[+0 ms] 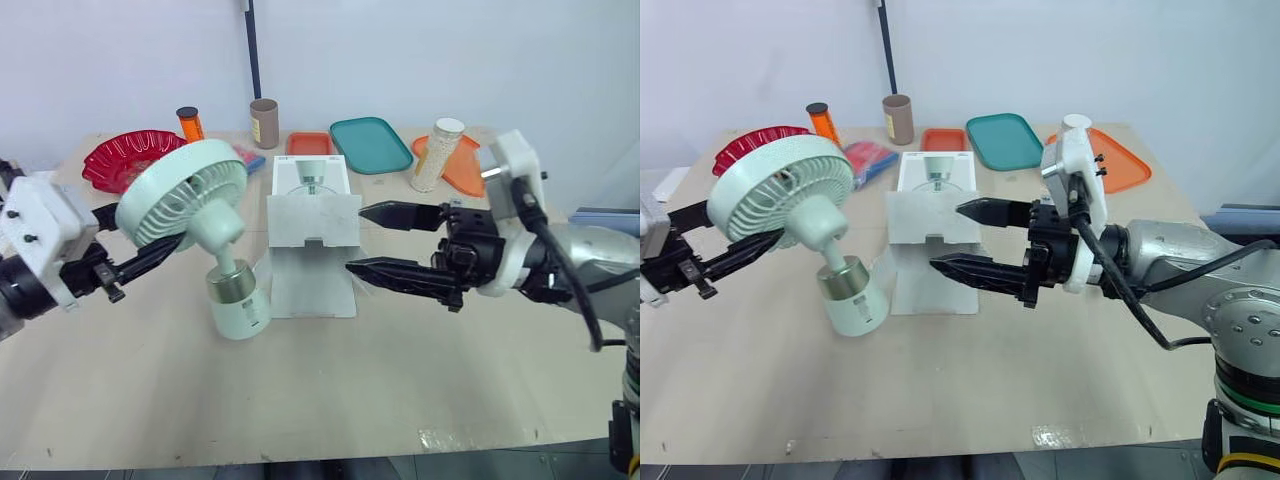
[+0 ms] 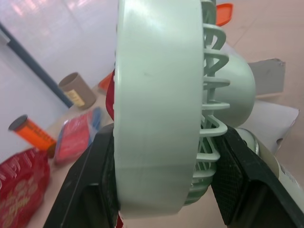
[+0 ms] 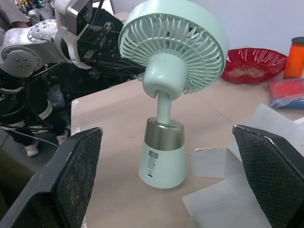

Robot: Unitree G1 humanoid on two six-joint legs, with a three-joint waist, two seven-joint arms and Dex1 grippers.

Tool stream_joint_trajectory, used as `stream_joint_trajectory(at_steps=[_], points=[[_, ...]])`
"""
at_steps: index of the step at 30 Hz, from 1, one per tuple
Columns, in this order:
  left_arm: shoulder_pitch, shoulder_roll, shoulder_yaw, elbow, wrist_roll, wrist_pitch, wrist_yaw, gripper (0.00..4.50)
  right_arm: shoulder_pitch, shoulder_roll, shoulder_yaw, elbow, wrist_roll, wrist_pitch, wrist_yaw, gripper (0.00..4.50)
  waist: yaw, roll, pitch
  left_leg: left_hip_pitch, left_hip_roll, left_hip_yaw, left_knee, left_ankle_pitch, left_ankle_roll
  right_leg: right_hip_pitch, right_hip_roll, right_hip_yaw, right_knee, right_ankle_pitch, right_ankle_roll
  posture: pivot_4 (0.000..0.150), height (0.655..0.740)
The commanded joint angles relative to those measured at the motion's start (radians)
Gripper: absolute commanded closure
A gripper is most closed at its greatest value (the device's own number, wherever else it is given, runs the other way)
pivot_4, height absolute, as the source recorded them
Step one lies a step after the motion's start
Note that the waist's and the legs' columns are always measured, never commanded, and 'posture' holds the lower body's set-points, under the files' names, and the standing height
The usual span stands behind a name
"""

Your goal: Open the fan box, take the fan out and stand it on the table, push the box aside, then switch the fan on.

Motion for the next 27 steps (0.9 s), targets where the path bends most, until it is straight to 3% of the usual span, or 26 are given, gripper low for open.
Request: stream_joint_trajectory(at_steps=[1, 7, 13, 23, 27], points=[[0.066, -0.035, 0.169, -0.088, 0.004, -0.008, -0.084, 2.49, -0.030, 0.004, 0.006, -0.023, 0.020, -0.013, 0.001, 0.00, -0.001, 0.000, 0.000, 0.000, 0.000, 0.000, 0.000, 0.000, 0.000, 0.000, 0.000, 0.000, 0.000, 0.000, 0.000, 0.150, 0.7382], [0.182, -0.088, 0.295, -0.063, 0.117, -0.068, -0.220, 2.49, -0.043, 0.033, 0.051, -0.026, -0.032, -0.023, 0.020, 0.00, 0.001, 0.000, 0.000, 0.000, 0.000, 0.000, 0.000, 0.000, -0.001, 0.000, 0.001, 0.001, 0.000, 0.000, 0.000, 0.150, 0.7382], [0.240, -0.176, 0.306, 0.000, 0.287, -0.238, -0.305, 2.49, -0.063, 0.073, 0.074, -0.031, -0.055, -0.032, 0.000, 0.00, 0.002, 0.000, 0.000, 0.001, 0.000, 0.001, -0.001, 0.000, 0.000, 0.000, 0.001, 0.002, 0.000, 0.000, 0.000, 0.150, 0.7382], [0.152, -0.261, 0.180, 0.145, 0.482, -0.255, -0.107, 2.49, -0.124, 0.076, 0.152, -0.010, -0.280, -0.036, 0.045, 0.00, 0.002, -0.001, -0.001, 0.001, 0.001, 0.000, 0.000, 0.000, 0.000, 0.000, 0.001, 0.001, 0.000, 0.000, -0.001, 0.150, 0.7382], [0.103, -0.280, 0.091, 0.177, 0.556, -0.355, -0.077, 2.49, -0.138, 0.083, 0.175, 0.003, -0.361, -0.041, 0.078, 0.00, 0.002, -0.002, -0.001, 0.000, 0.001, 0.000, 0.000, 0.000, 0.000, 0.000, 0.001, 0.001, 0.000, 0.000, -0.001, 0.150, 0.7382]])
